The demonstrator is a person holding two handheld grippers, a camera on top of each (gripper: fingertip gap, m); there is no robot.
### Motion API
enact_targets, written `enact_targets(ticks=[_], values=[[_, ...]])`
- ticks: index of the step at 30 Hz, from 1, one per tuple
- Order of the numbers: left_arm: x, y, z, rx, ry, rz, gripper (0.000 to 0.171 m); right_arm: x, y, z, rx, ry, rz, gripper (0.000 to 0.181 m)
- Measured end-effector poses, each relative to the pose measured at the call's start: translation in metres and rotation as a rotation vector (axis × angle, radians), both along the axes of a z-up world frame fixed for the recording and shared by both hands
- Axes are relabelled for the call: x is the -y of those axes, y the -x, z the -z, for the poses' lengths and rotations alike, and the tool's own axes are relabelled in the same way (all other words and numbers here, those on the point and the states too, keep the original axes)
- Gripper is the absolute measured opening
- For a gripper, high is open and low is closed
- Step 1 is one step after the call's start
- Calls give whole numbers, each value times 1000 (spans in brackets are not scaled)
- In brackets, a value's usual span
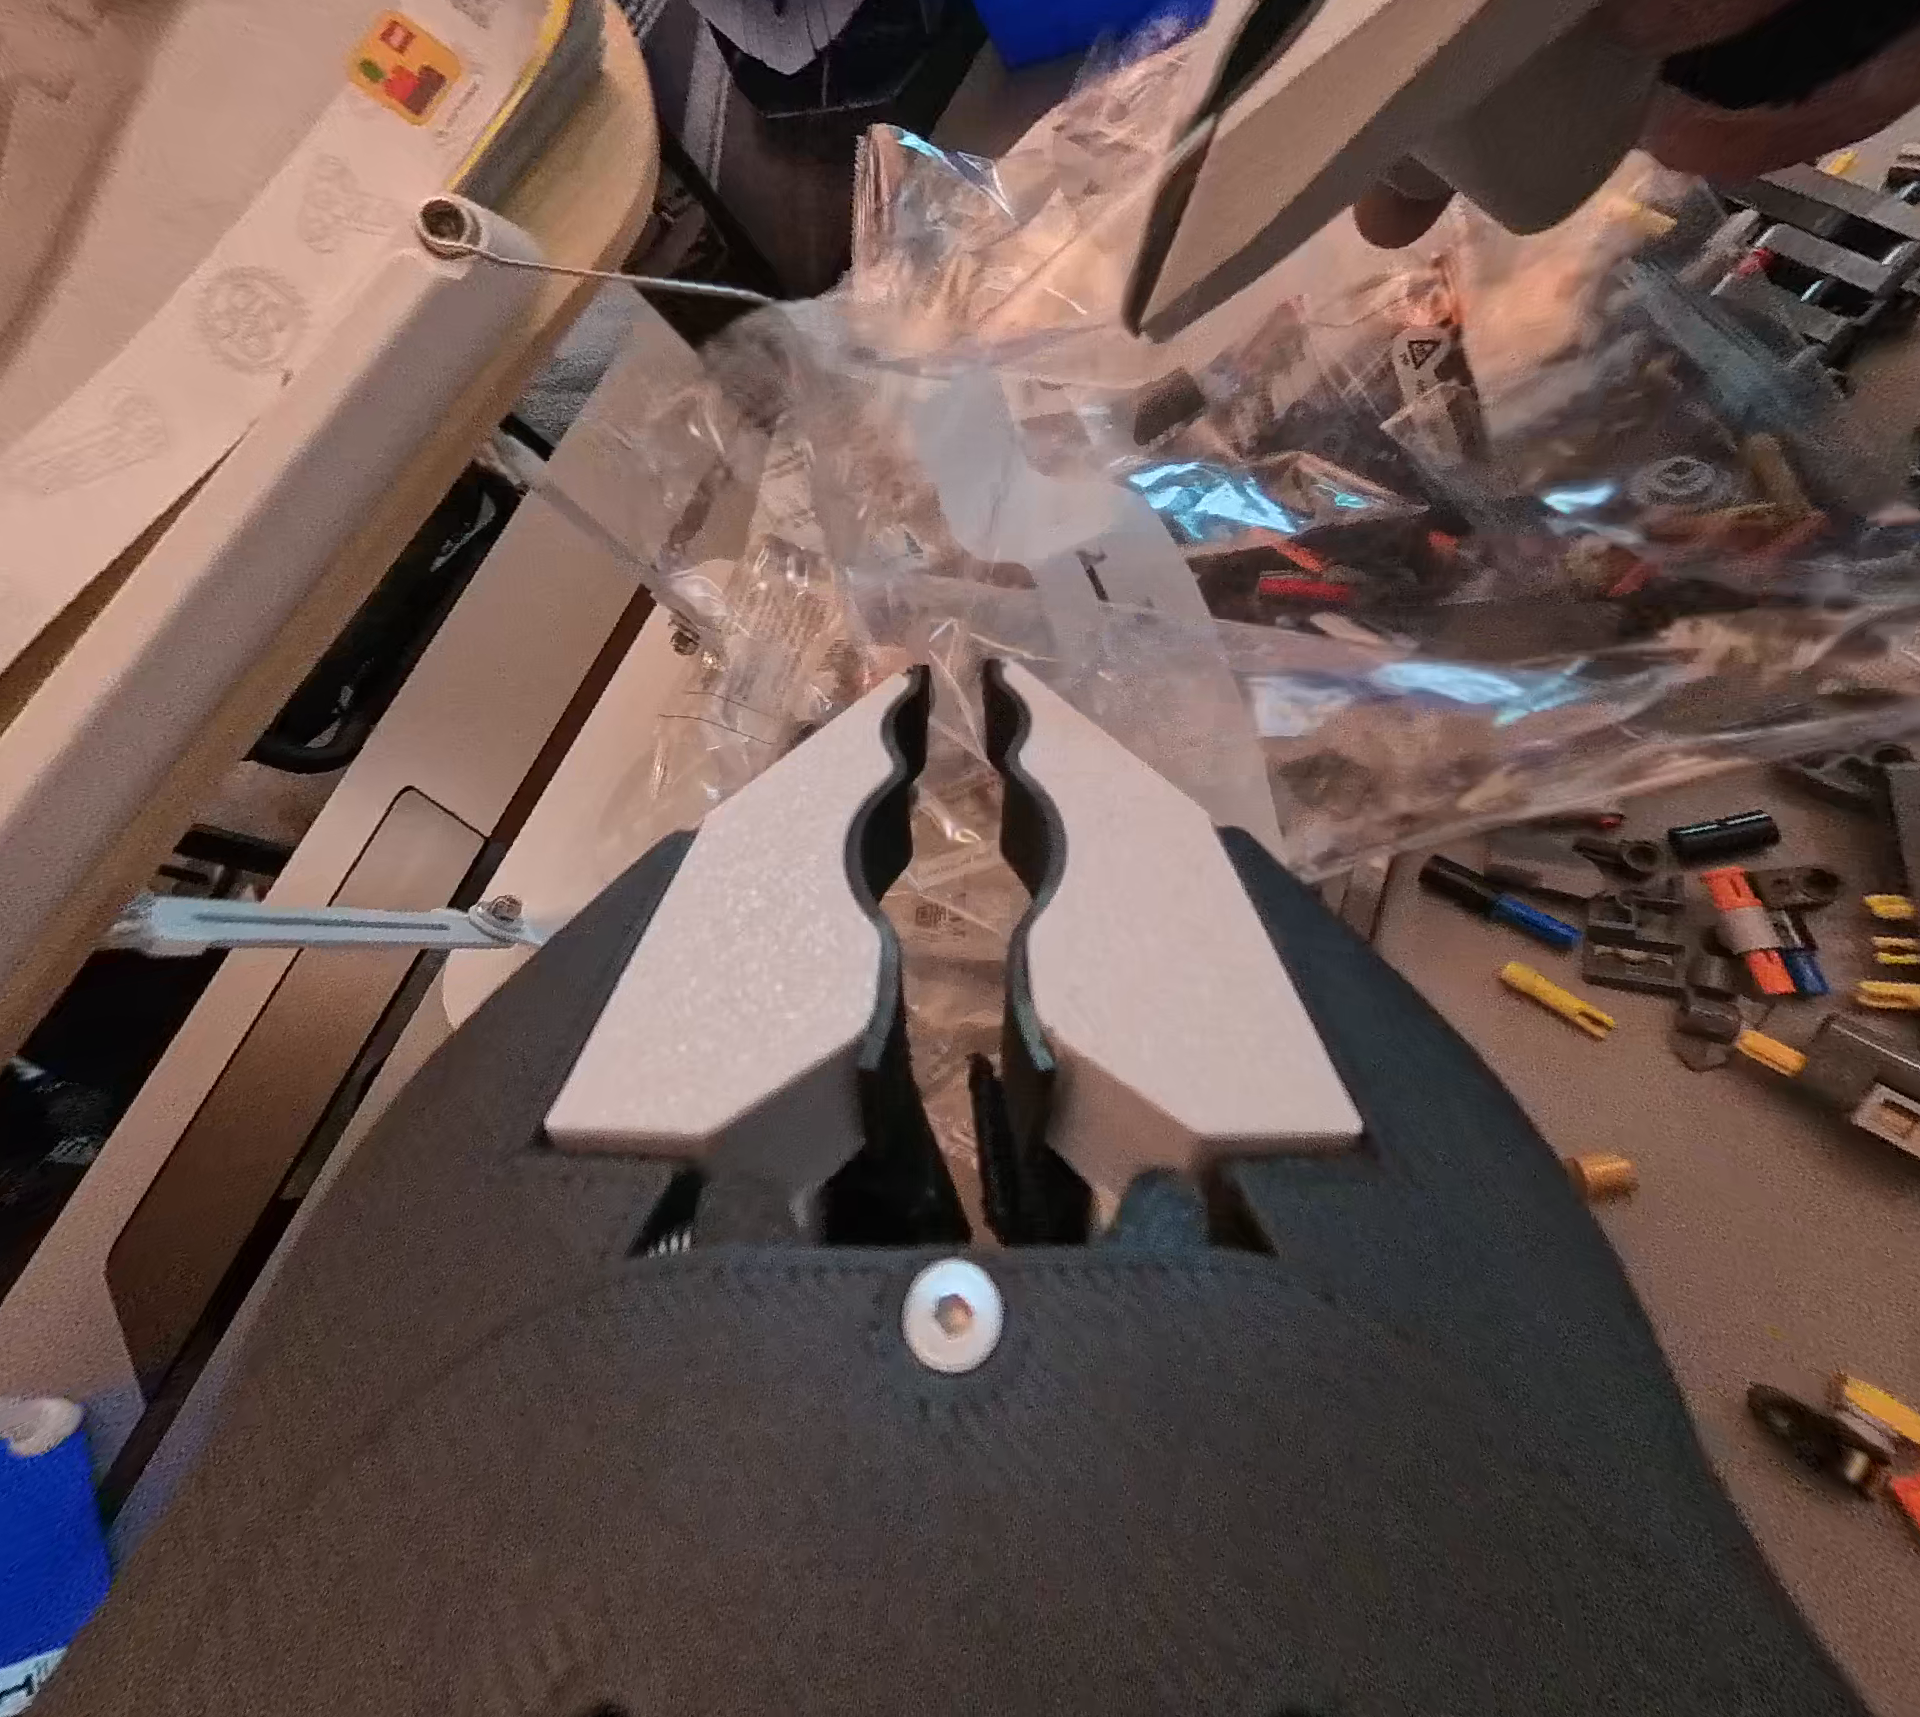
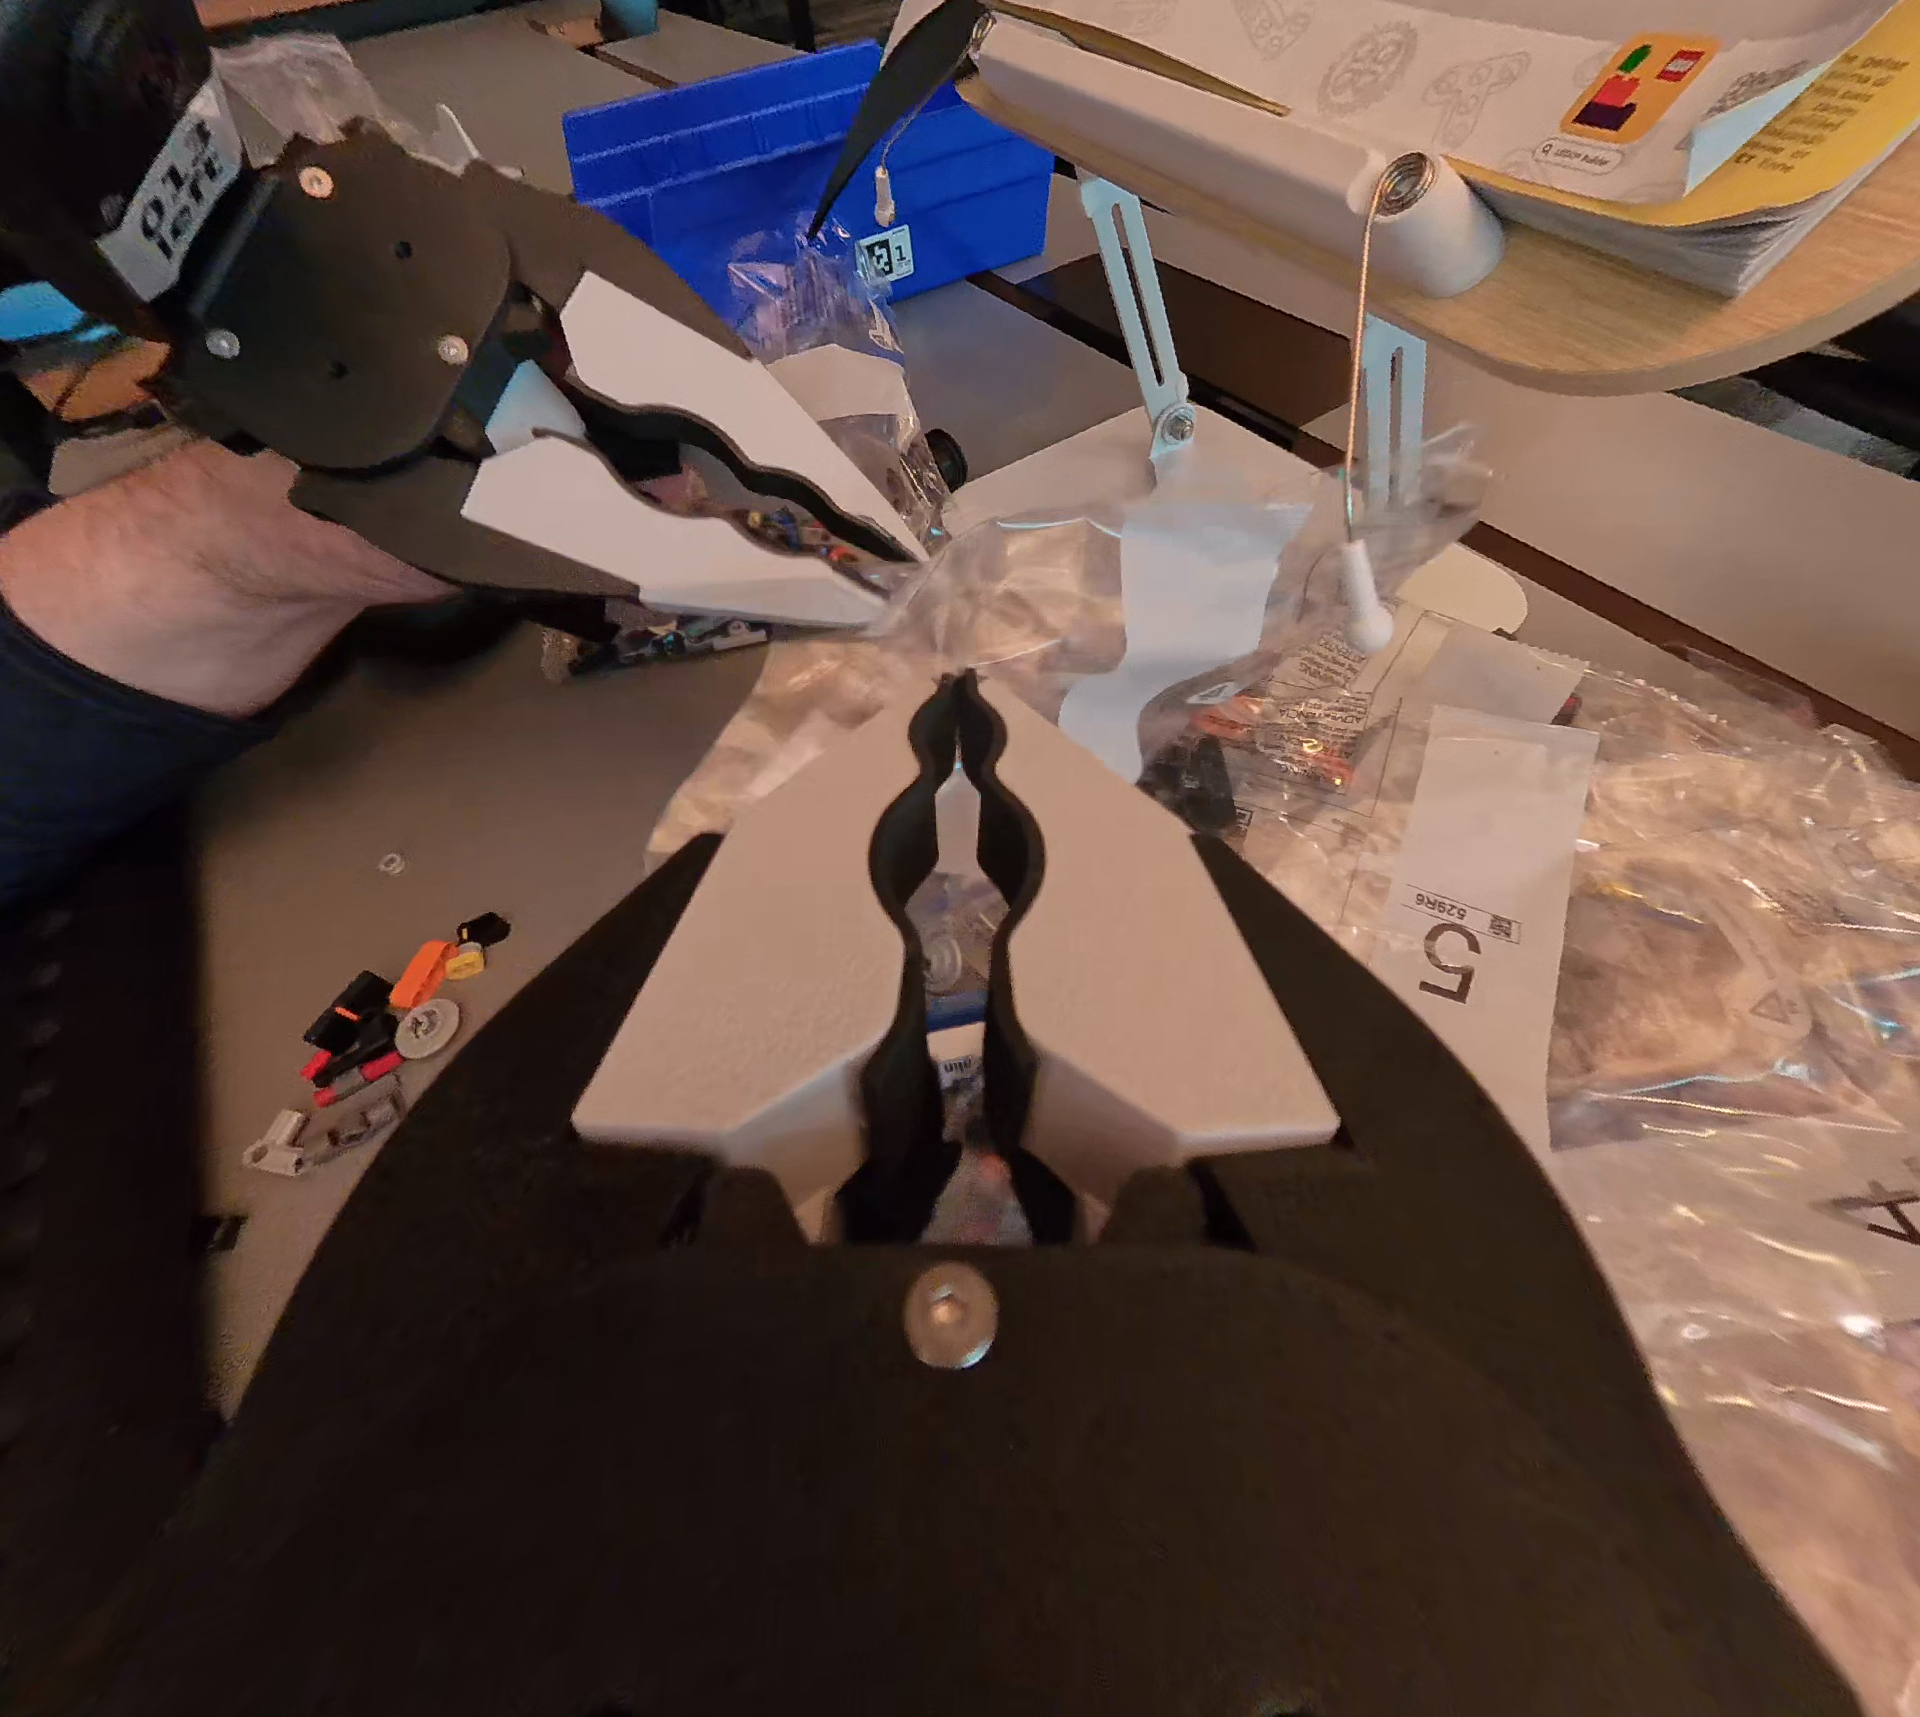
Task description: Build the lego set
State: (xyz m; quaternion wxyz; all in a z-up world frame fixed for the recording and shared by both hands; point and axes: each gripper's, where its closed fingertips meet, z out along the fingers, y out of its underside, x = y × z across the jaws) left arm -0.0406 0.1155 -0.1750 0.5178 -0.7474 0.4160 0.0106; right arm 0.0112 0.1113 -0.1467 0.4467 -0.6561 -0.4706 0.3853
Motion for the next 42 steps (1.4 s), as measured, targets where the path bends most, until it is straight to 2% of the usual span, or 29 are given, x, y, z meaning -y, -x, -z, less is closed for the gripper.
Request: enact_targets(ticks=[11, 15, 22, 28, 32, 40, 42], values=[[-2, 14, -25, -21, -121, -57, 4, 5, 4, 10, 103, -106, -8, 0], [-1, 18, -34, -30, -163, -62, 3, 9, 7, 8, 78, -84, -30, 0], [3, 18, -42, -143, -247, -49, 3, 12, 10, 15, 135, -123, -45, 0], [4, 13, -40, -150, -237, -33, 3, 15, 13, 14, 208, -298, -28, 0], [3, 19, -41, -144, -234, -56, 3, 22, 18, 2, 142, -352, -40, 9], [0, 39, -40, -175, -218, -122, 2, -6, 0, -4, 18, -155, 65, 7], [0, 41, -39, -177, -215, -130, 2, -15, -6, -11, -10, -194, 124, 2]])
